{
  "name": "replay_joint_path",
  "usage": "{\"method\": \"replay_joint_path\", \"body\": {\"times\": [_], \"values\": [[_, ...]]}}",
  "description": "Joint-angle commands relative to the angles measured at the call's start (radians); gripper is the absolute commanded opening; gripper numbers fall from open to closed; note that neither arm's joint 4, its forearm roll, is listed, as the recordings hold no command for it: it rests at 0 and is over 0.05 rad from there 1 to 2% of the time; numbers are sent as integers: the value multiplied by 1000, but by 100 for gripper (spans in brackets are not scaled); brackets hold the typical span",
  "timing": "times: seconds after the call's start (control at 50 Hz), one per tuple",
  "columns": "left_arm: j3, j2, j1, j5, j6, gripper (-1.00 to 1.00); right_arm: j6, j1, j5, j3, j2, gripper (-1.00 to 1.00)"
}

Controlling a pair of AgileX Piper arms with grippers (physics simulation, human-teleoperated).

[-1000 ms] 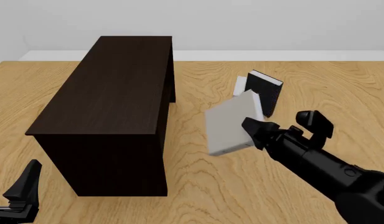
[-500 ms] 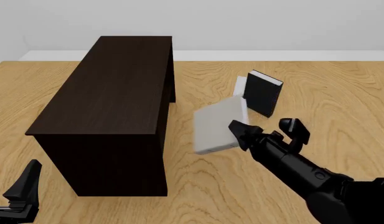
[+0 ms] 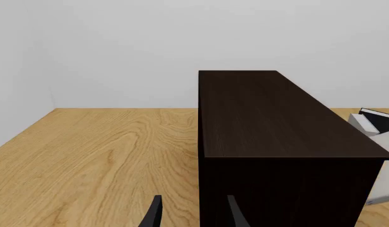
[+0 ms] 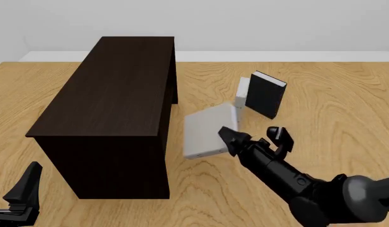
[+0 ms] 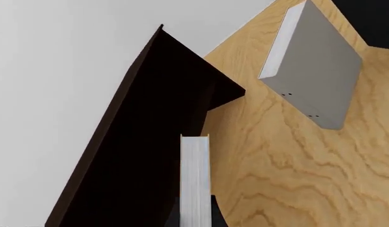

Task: Pick up the book on the right and place it under the cabinet shelf.

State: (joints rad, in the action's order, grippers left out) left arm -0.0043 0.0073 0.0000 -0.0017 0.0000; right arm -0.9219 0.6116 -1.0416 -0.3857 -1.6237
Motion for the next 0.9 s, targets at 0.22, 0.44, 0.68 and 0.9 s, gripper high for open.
{"method": "replay_joint_path", "body": {"times": [0.22, 0.44, 0.68, 0.9], "values": [[0, 0, 0, 0, 0, 100, -62, 16, -147, -24, -152, -100], [0, 0, 0, 0, 0, 100, -98, 10, -178, -24, -202, -100], [0, 0, 0, 0, 0, 100, -116, 6, -178, -30, -230, -100], [0, 0, 0, 0, 0, 100, -127, 3, -178, -40, -255, -100]]}}
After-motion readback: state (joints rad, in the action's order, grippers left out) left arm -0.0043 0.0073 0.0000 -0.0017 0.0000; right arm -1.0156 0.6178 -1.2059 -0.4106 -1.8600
